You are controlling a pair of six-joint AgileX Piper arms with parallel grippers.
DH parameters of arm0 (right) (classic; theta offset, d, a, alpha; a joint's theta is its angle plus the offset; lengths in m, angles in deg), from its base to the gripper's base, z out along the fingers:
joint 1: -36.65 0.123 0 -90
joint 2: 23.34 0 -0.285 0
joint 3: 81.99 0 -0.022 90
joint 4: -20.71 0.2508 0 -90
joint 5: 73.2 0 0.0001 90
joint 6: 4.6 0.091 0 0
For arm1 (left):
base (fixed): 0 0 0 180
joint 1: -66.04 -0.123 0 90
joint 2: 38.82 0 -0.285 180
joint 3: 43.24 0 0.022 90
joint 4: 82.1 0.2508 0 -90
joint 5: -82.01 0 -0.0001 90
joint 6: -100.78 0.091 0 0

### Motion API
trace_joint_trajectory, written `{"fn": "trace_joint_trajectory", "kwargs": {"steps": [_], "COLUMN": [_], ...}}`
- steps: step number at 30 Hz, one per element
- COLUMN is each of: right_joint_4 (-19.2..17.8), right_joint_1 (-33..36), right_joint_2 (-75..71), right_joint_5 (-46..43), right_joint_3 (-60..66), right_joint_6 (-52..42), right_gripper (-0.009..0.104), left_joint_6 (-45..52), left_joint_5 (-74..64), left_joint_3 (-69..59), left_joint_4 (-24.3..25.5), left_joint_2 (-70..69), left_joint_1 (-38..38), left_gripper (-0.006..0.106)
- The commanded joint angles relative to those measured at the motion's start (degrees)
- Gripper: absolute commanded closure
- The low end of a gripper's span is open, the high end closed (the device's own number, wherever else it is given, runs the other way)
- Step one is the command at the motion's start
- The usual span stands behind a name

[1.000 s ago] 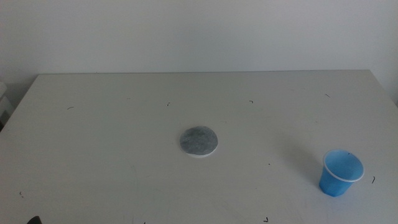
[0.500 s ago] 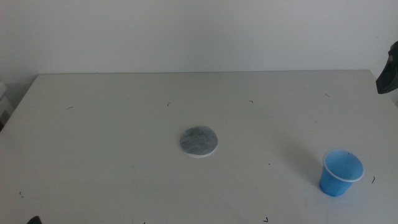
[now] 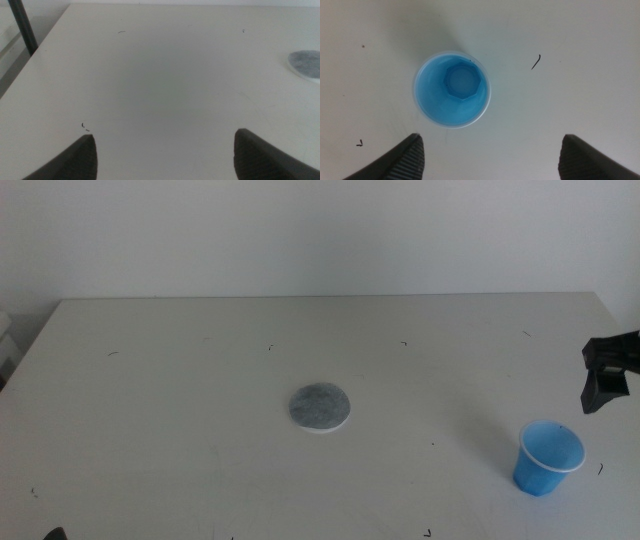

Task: Place an empty cup on a cup mat.

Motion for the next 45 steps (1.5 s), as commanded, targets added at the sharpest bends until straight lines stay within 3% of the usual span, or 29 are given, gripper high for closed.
{"fn": "trace_joint_trajectory", "kwargs": {"steps": [1,11,25,28,33,45], "right_joint_4": [-0.4,0.0,0.4,0.4,0.0,0.6], "right_joint_1": [0.1,0.1,0.1,0.1,0.1,5.1], "right_joint_2": [-0.6,4.9,14.1,14.2,14.2,10.9], "right_joint_5": [-3.5,-16.1,-24.6,-24.9,-25.1,-21.9], "right_joint_3": [1.2,8.7,9.7,9.7,9.7,4.9], "right_joint_6": [0.1,0.1,0.1,0.1,0.0,1.6], "right_gripper": [0.022,0.03,0.049,0.062,0.096,0.096], "left_joint_6": [-0.6,-0.6,-0.6,-0.6,-0.6,-0.6], "left_joint_5": [3.8,3.8,3.8,3.8,3.8,3.8], "left_joint_3": [0.3,0.3,0.3,0.3,0.3,0.3], "left_joint_4": [0.0,0.0,0.0,0.0,0.0,0.0], "left_joint_2": [-0.7,-0.7,-0.7,-0.7,-0.7,-0.7], "left_joint_1": [-0.1,-0.1,-0.1,-0.1,-0.1,-0.1], "left_gripper": [-0.005,-0.005,-0.005,-0.005,-0.005,-0.005]}}
